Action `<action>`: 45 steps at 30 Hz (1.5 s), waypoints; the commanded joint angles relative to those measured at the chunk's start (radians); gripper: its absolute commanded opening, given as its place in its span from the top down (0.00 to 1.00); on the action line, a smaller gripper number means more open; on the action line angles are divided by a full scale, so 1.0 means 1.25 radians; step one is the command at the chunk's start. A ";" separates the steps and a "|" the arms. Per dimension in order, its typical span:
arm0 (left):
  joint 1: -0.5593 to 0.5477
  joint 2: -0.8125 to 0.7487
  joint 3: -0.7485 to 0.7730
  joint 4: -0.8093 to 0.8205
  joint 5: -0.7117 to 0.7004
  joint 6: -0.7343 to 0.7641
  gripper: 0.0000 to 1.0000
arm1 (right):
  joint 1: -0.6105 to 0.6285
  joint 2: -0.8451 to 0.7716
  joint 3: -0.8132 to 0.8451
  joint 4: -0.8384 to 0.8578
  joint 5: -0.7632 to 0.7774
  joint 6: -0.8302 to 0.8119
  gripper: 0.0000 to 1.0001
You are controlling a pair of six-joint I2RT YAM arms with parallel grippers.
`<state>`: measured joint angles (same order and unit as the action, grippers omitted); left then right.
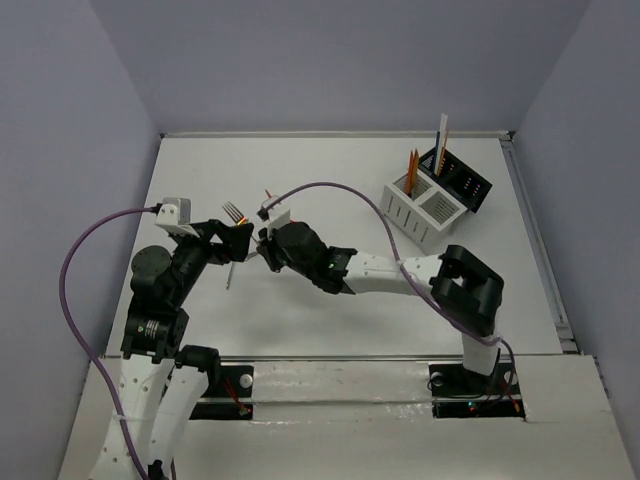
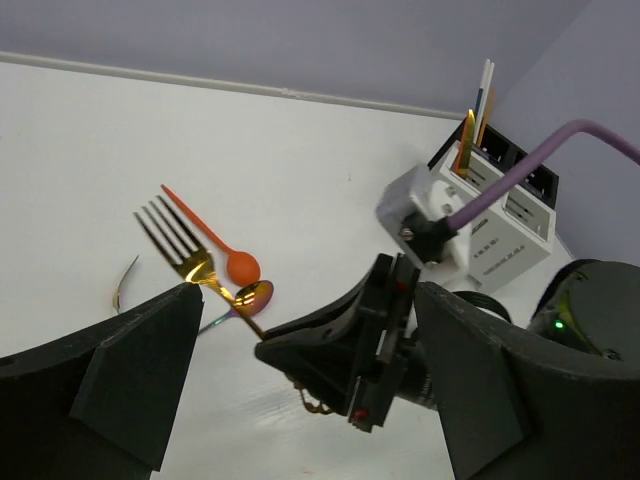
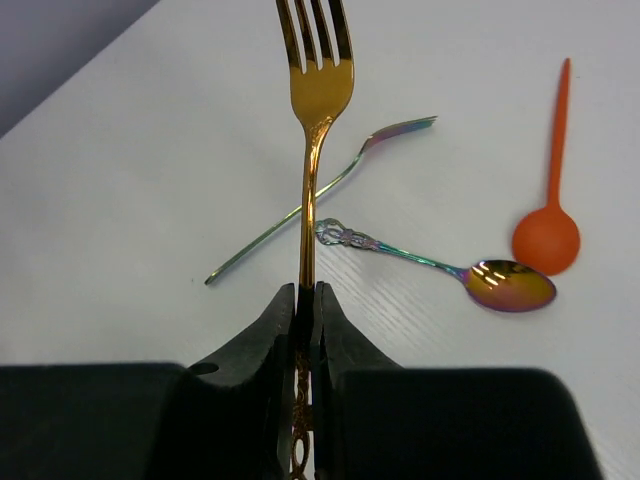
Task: Sort the eating utensils into containers
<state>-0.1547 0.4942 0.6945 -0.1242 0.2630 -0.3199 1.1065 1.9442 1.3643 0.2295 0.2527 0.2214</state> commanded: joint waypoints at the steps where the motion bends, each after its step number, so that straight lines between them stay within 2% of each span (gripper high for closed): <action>1: 0.006 -0.004 0.020 0.045 0.028 0.006 0.01 | -0.010 -0.096 -0.161 0.044 0.138 0.066 0.93; 6: -0.001 0.001 0.018 0.050 0.042 0.006 0.01 | -0.010 -0.286 -0.372 -0.028 0.233 0.171 0.93; 7: -0.001 0.003 0.016 0.051 0.047 0.007 0.01 | -0.017 -0.316 -0.433 -0.034 0.240 0.198 0.93; 9: -0.001 0.003 0.015 0.054 0.050 0.006 0.01 | -0.026 -0.378 -0.475 -0.075 0.221 0.223 0.93; 14: -0.001 0.010 0.013 0.055 0.055 0.006 0.01 | -0.026 -0.376 -0.517 -0.226 0.171 0.280 0.93; 21: -0.001 0.012 0.011 0.056 0.060 0.002 0.01 | -0.026 -0.338 -0.528 -0.300 0.171 0.355 0.92; 22: -0.001 0.011 0.011 0.056 0.058 0.002 0.01 | -0.026 -0.332 -0.525 -0.306 0.170 0.355 0.87; 23: -0.001 0.011 0.011 0.056 0.060 0.003 0.01 | -0.026 -0.321 -0.520 -0.317 0.170 0.352 0.75; 26: -0.001 0.008 0.011 0.055 0.058 0.002 0.01 | -0.026 -0.294 -0.495 -0.334 0.176 0.346 0.65; 27: -0.001 0.007 0.013 0.052 0.057 0.003 0.01 | -0.026 -0.287 -0.480 -0.341 0.176 0.336 0.58; 29: -0.001 0.006 0.014 0.050 0.052 0.004 0.01 | -0.026 -0.271 -0.458 -0.361 0.182 0.333 0.57; 31: -0.001 0.005 0.014 0.049 0.052 0.004 0.01 | -0.036 -0.250 -0.429 -0.391 0.193 0.324 0.51; 37: -0.009 0.003 0.014 0.048 0.051 0.004 0.01 | -0.090 -0.232 -0.397 -0.384 0.162 0.268 0.52; 45: -0.016 0.002 0.015 0.048 0.050 0.004 0.01 | -0.139 -0.181 -0.339 -0.391 0.065 0.205 0.66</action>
<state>-0.1650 0.5068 0.6945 -0.1089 0.3202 -0.3199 0.9478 1.6665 0.8890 -0.2256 0.3962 0.5396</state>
